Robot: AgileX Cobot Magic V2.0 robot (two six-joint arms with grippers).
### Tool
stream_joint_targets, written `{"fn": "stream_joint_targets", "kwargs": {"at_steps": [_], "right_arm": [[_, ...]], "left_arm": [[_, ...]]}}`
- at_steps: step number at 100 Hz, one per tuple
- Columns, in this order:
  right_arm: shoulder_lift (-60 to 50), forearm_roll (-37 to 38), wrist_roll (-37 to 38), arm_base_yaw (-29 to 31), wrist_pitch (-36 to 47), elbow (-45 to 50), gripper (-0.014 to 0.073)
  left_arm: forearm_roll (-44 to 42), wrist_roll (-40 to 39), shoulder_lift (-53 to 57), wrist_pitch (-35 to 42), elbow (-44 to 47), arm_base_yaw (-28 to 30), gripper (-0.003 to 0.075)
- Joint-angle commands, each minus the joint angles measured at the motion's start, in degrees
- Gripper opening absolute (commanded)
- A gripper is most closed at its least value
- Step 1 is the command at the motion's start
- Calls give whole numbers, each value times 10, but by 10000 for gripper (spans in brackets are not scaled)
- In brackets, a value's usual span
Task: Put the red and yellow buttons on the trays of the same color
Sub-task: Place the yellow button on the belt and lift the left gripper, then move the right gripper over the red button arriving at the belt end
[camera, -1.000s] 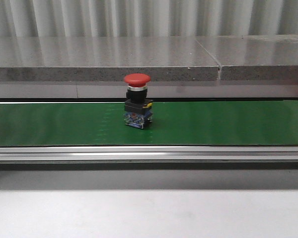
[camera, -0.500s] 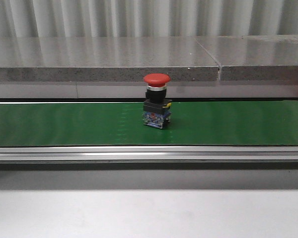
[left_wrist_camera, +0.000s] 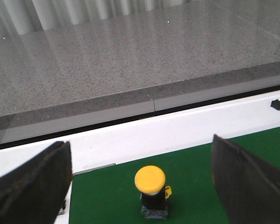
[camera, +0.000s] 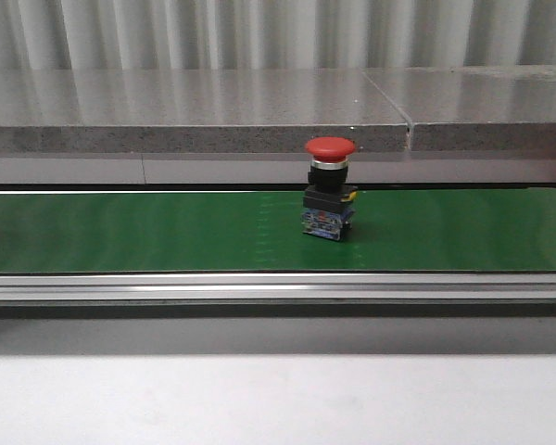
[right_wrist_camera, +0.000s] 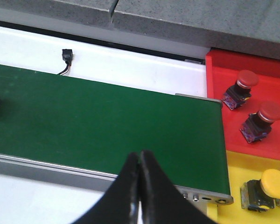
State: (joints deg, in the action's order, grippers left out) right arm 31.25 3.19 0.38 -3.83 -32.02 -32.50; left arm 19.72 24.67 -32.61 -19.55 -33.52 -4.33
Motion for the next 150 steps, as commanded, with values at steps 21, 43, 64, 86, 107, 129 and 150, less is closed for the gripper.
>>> {"fn": "stream_joint_targets", "kwargs": {"at_steps": [21, 43, 64, 86, 107, 129, 150], "right_arm": [[-1, 3, -4, 0, 38, -15, -67], [-1, 3, -4, 0, 40, -15, -67], [-1, 3, -4, 0, 42, -15, -67], [0, 3, -4, 0, 26, -15, -67], [0, 3, -4, 0, 13, -15, 48], [0, 3, -4, 0, 12, -15, 548], [23, -2, -4, 0, 14, -18, 664]], "left_arm": [[22, -2, 105, 48, 68, -5, 219], [26, -2, 110, 47, 73, -5, -20], [26, -2, 110, 45, 73, -5, -20], [26, -2, 110, 41, 73, -5, -20], [26, -2, 110, 41, 73, -5, -20], [26, -2, 110, 41, 73, -5, -20], [26, -2, 110, 41, 73, -5, -20]]}}
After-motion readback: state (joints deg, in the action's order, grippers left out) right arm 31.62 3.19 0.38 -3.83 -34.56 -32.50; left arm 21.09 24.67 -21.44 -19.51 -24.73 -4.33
